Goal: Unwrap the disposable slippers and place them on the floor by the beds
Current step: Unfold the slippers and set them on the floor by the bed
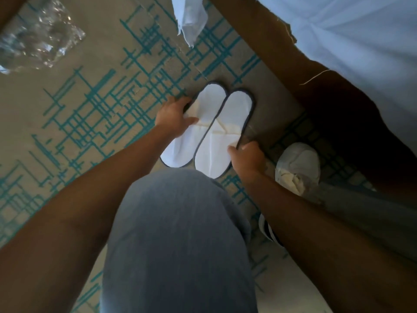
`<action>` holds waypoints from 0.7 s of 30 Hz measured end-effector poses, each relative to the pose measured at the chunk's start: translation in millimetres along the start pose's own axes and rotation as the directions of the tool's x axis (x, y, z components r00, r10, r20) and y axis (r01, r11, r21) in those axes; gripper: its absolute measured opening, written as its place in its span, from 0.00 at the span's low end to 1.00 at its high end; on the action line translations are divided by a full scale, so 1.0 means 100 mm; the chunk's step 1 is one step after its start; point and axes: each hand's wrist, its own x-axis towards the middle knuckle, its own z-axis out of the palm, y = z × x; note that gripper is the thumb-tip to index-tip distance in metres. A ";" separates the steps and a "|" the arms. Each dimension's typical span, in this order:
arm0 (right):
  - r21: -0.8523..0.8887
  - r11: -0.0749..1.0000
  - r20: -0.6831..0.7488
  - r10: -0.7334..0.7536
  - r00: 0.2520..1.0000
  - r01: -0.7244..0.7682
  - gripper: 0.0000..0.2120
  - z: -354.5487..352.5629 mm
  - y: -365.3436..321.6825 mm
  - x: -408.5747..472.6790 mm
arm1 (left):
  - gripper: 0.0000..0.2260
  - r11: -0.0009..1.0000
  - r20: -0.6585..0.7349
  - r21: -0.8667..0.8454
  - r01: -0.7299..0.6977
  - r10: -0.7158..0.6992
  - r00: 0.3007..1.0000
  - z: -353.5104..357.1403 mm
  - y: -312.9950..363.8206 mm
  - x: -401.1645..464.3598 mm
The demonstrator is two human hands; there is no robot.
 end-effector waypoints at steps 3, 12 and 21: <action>0.002 0.999 -0.012 -0.037 0.999 0.037 0.30 0.09 -0.19 -0.06 | 0.30 0.999 0.020 -0.051 -0.001 0.002 1.000 0.05 -0.03 0.01; -0.029 0.999 0.156 -0.035 0.987 0.040 0.17 0.08 -0.36 0.13 | 0.31 0.985 0.017 -0.170 -0.028 0.032 0.999 0.07 0.02 -0.07; 0.174 0.982 -0.049 -0.065 0.997 0.072 0.35 0.18 -0.17 -0.05 | 0.21 0.944 0.002 -0.325 -0.049 0.052 0.999 0.04 0.10 -0.25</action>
